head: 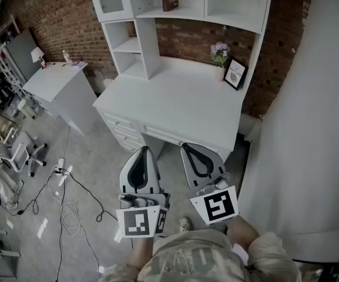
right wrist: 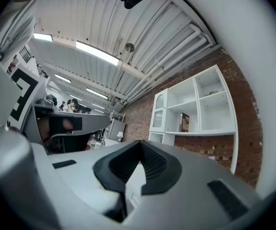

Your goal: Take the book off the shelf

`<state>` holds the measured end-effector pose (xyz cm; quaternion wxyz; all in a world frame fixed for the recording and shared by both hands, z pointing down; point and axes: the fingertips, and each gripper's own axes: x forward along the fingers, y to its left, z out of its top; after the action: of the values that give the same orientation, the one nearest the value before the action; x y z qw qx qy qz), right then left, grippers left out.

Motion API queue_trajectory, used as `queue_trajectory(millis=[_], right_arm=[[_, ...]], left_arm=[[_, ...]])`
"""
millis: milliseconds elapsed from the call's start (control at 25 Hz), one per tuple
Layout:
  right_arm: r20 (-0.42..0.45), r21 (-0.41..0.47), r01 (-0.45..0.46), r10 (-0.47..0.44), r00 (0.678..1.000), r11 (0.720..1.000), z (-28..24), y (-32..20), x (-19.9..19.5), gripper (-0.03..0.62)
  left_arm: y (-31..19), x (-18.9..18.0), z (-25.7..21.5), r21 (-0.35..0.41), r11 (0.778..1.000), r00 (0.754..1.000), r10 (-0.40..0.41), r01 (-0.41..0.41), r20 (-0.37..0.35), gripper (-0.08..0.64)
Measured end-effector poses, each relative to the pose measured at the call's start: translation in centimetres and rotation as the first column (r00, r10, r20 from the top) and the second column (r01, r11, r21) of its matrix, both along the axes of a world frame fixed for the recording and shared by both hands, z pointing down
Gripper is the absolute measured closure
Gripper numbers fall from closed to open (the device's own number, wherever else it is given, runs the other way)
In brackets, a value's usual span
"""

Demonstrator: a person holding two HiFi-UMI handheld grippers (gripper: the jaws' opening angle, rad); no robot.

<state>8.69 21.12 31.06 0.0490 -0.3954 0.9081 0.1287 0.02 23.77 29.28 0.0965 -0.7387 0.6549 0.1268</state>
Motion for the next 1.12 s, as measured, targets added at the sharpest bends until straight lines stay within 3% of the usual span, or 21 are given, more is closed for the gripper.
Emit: queue_trajectory(millis=[360,520,680,1120], right_arm=[[-0.023,-0.008,-0.024,0.024,0.999,1.0,0.9,-1.6,0.3,0.577],[0.02,-0.007,-0.032,0.032,0.999,0.999,1.0,-2.4,0.5,0.577],[0.008,-0.005,-0.041,0.041,0.999,0.999,1.5,-3.5,0.4,0.577],[0.001,-0.069,0.05,-0.05,0.999,0.996,3.0,-5.9,-2.6,0.577]], left_arm=[[-1.8,0.6,0.5,-0.019,0.999,1.0,0.027,-0.027,0.006,0.548],[-2.9,0.8,1.2,-0.031,0.999,0.999,0.042,-0.041,0.005,0.548],[-4.0,0.2,1.7,-0.036,0.999,0.999,0.037,-0.037,-0.004,0.548],[-6.5,-2.9,3.2,-0.073,0.997,1.0,-0.011,0.009,-0.027,0.548]])
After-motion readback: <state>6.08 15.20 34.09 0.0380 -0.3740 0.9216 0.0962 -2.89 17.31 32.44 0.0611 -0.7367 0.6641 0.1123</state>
